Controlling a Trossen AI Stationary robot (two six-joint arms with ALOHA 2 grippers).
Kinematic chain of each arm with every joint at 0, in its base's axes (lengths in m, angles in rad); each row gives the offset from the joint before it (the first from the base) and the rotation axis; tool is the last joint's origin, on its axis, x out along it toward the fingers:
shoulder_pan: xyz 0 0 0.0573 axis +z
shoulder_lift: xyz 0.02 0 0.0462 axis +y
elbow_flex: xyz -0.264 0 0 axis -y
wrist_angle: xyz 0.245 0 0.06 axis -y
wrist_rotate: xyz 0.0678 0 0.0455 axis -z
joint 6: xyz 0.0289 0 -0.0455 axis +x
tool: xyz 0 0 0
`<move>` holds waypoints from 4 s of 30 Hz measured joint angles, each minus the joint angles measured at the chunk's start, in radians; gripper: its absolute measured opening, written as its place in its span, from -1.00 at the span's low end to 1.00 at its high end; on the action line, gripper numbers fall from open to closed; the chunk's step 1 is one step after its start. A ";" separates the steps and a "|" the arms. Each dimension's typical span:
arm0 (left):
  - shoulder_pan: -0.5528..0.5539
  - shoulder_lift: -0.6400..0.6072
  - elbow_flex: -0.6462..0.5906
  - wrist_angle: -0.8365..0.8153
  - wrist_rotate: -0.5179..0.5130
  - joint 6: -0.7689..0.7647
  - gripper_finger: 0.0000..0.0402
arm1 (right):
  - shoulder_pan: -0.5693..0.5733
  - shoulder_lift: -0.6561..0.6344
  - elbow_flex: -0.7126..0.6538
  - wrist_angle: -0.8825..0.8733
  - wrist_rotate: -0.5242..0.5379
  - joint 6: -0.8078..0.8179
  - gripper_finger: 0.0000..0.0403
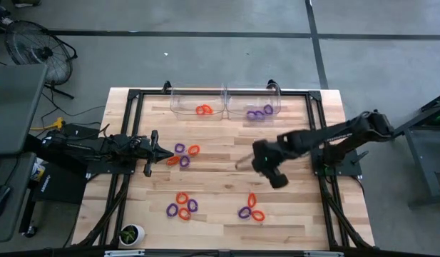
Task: Sort spring keychains
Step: Put the orange spring keychain into the left transparent bin
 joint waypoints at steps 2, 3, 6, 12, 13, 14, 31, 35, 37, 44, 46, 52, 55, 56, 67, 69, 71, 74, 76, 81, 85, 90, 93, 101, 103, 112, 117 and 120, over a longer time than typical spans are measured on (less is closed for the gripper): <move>0.000 0.000 0.000 0.000 0.000 0.000 -1.00 | 0.051 0.001 -0.025 0.030 -0.004 -0.033 -0.25; 0.000 0.000 0.000 0.000 0.000 0.000 -1.00 | 0.076 0.001 -0.037 0.052 -0.004 -0.042 -0.25; 0.000 0.000 0.000 0.000 0.000 0.000 -1.00 | 0.144 0.003 -0.076 0.110 -0.004 -0.063 -0.25; 0.000 0.000 0.000 0.000 0.000 0.000 -1.00 | 0.249 0.076 -0.090 0.160 0.063 -0.111 -0.25; 0.000 0.000 0.000 0.000 0.000 0.000 -1.00 | 0.261 0.094 -0.090 0.172 0.073 -0.119 -0.25; 0.000 0.000 0.000 0.000 0.000 0.000 -1.00 | 0.272 0.112 -0.090 0.184 0.078 -0.125 -0.25; 0.000 0.000 0.000 0.000 0.000 0.000 -1.00 | 0.341 0.298 -0.090 0.355 0.118 -0.274 -0.25; 0.000 0.000 0.000 0.000 0.000 0.000 -1.00 | 0.341 0.326 -0.090 0.369 0.117 -0.310 -0.25; 0.000 0.000 0.000 0.000 0.000 0.000 -1.00 | 0.341 0.338 -0.090 0.369 0.117 -0.310 -0.25; 0.000 0.000 0.000 0.000 0.000 0.000 -1.00 | 0.339 0.371 -0.089 0.384 0.132 -0.311 -0.25; 0.000 0.000 0.000 0.000 0.000 0.000 -1.00 | 0.338 0.372 -0.088 0.383 0.123 -0.311 -0.25; 0.000 0.000 0.000 0.000 0.000 0.000 -1.00 | 0.316 0.374 -0.087 0.367 0.044 -0.267 -0.29; 0.000 0.000 0.000 0.000 0.000 0.000 -1.00 | 0.300 0.375 -0.087 0.343 0.018 -0.241 -0.34; 0.000 0.000 0.000 0.000 0.000 0.000 -1.00 | 0.297 0.375 -0.087 0.337 0.016 -0.231 -0.35; 0.000 0.000 0.000 0.000 0.000 0.000 -1.00 | 0.279 0.375 -0.087 0.295 0.008 -0.103 -0.58; 0.000 0.000 0.000 0.000 0.000 0.000 -1.00 | 0.279 0.375 -0.088 0.293 0.010 -0.078 -0.67; 0.000 0.000 0.000 0.000 0.000 0.000 -1.00 | 0.279 0.375 -0.088 0.289 0.012 -0.055 -0.79; 0.000 0.000 0.000 0.000 0.000 0.000 -1.00 | 0.278 0.375 -0.089 0.280 0.012 -0.026 -0.93; 0.000 0.000 0.000 0.000 0.000 0.000 -1.00 | 0.279 0.375 -0.089 0.279 0.012 0.003 -0.95; 0.000 0.000 0.000 0.000 0.000 0.000 -1.00 | 0.279 0.375 -0.090 0.280 0.015 0.092 -0.97; 0.000 0.000 0.000 0.000 0.000 0.000 -1.00 | 0.280 0.370 -0.091 0.290 0.016 0.156 -0.98; 0.000 0.000 0.000 0.000 0.000 0.000 -1.00 | 0.282 0.332 -0.096 0.280 0.062 0.223 -0.99; 0.000 0.000 0.000 0.000 0.000 0.000 -1.00 | 0.273 0.295 -0.097 0.280 0.091 0.264 -0.99; 0.000 0.000 0.000 0.000 0.000 0.000 -1.00 | 0.205 0.200 -0.095 0.281 0.117 0.350 -1.00; 0.000 0.000 0.000 0.000 0.000 0.000 -1.00 | 0.176 0.183 -0.094 0.283 0.130 0.365 -1.00; 0.000 0.000 0.000 0.000 0.000 0.000 -1.00 | 0.015 0.166 -0.003 0.248 0.156 0.368 -1.00; 0.000 0.000 0.000 0.000 0.000 0.000 -1.00 | -0.099 0.170 0.103 0.247 0.171 0.313 -1.00; 0.000 0.000 0.000 0.000 0.000 0.000 -1.00 | -0.166 0.196 0.182 0.238 0.199 0.277 -1.00</move>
